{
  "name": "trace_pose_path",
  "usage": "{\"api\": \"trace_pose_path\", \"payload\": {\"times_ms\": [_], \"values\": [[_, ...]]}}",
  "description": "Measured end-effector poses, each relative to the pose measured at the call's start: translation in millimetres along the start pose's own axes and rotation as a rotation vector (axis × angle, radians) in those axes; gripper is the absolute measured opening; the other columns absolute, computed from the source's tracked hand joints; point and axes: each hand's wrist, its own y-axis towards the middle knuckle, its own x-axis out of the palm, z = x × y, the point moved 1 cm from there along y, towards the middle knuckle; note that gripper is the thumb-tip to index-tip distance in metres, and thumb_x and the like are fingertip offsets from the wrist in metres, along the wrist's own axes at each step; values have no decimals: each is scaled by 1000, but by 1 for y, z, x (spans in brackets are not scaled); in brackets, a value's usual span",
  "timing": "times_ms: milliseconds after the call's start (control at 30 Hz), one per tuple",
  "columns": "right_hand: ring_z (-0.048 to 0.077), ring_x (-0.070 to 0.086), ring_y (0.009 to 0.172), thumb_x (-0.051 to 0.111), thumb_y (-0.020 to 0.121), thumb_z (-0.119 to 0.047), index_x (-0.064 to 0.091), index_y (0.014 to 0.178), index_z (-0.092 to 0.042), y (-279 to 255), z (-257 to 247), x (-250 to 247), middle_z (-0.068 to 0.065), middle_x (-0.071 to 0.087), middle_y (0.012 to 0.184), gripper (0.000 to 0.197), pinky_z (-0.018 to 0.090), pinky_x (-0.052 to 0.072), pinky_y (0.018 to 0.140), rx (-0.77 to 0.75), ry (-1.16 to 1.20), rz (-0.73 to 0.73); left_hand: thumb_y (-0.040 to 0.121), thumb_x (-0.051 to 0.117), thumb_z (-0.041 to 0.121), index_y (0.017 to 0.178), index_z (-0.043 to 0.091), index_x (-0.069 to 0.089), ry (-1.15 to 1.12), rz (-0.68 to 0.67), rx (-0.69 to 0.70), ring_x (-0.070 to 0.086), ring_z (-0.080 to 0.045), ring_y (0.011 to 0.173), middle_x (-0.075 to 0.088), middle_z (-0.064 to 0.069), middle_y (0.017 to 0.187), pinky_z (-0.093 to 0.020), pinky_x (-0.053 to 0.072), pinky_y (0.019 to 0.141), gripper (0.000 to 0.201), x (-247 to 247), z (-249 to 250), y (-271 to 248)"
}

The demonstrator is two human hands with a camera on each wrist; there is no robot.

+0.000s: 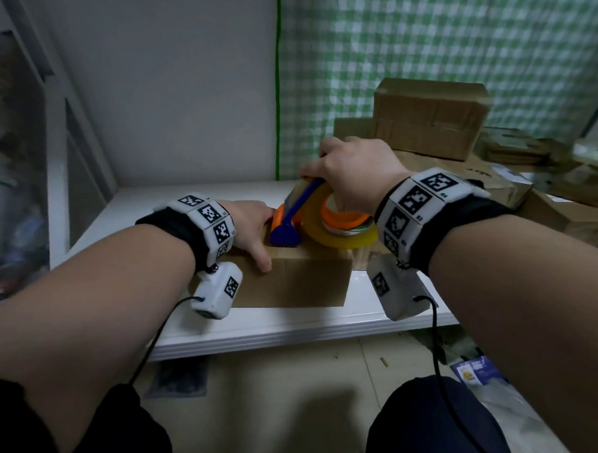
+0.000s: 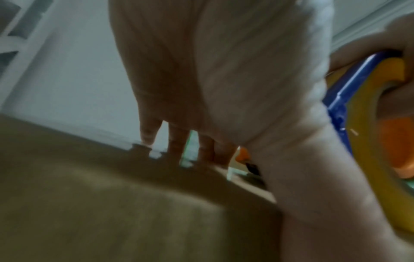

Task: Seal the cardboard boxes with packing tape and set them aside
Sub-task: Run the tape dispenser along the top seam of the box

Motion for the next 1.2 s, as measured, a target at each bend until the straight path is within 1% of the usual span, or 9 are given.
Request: {"api": "trace_pose_path", "payload": {"times_ms": [67, 200, 333, 433, 500, 600, 833, 1033, 1200], "values": [[27, 54, 90, 47, 92, -8, 45, 131, -36, 4, -8, -4, 5, 45, 110, 48, 33, 37, 57, 5, 31, 33, 44, 88, 50, 107, 22, 57, 34, -29, -52, 61, -19, 92, 65, 3, 99, -39, 50, 89, 76, -4, -15, -8], [29, 50, 87, 42, 93, -7, 44, 131, -34, 19, -36, -9, 7, 45, 111, 47, 34, 36, 58, -10, 88, 115, 21, 86, 57, 102, 28, 61, 40, -15, -175, 63, -18, 92, 68, 6, 100, -39, 51, 89, 90, -4, -56, -23], [25, 44, 78, 44, 91, -6, 42, 132, -36, 23, -37, -5, 7, 46, 111, 51, 33, 35, 56, -6, 128, 137, 37, 93, 41, 114, 23, 58, 19, -31, -222, 61, -22, 100, 66, 3, 106, -40, 48, 94, 87, -4, -57, -35], [25, 47, 76, 49, 89, -7, 40, 133, -38, 15, -25, 6, 6, 47, 113, 54, 33, 37, 56, 2, 159, 158, 40, 94, 39, 122, 18, 54, 49, -40, -236, 59, -25, 106, 63, -2, 114, -40, 47, 95, 94, -7, -53, -34], [28, 54, 80, 49, 88, -8, 40, 133, -38, 10, -19, 11, 6, 48, 112, 55, 35, 44, 58, 3, 177, 175, 37, 94, 38, 121, 17, 55, 62, -44, -229, 60, -25, 104, 64, -1, 112, -42, 48, 94, 95, -8, -52, -31], [30, 56, 83, 50, 87, -8, 39, 133, -40, 7, -12, 16, 6, 48, 112, 57, 38, 49, 62, -6, 186, 185, 44, 94, 29, 110, 24, 50, 54, -53, -213, 59, -21, 101, 62, 4, 104, -40, 48, 95, 80, -8, -52, -31], [29, 58, 86, 55, 89, -19, 34, 137, -43, -22, 8, 48, 4, 48, 119, 57, 32, 38, 57, 84, 137, 86, 35, 94, 40, 128, 27, 43, 164, -84, -184, 54, -21, 107, 55, 3, 117, -44, 47, 94, 106, -11, -52, -24], [29, 55, 88, 51, 92, -19, 32, 140, -41, -22, 5, 55, 7, 47, 116, 57, 34, 39, 59, 94, 136, 86, 38, 95, 36, 126, 25, 44, 205, -136, -186, 55, -21, 106, 57, 2, 115, -44, 48, 94, 102, -13, -50, -18], [27, 52, 76, 46, 94, -19, 31, 141, -40, -25, -2, 54, 8, 47, 113, 54, 33, 39, 56, 112, 132, 77, 43, 94, 27, 131, 21, 41, 279, -148, -163, 53, -23, 113, 55, -2, 123, -44, 47, 96, 103, -16, -53, -14]]}}
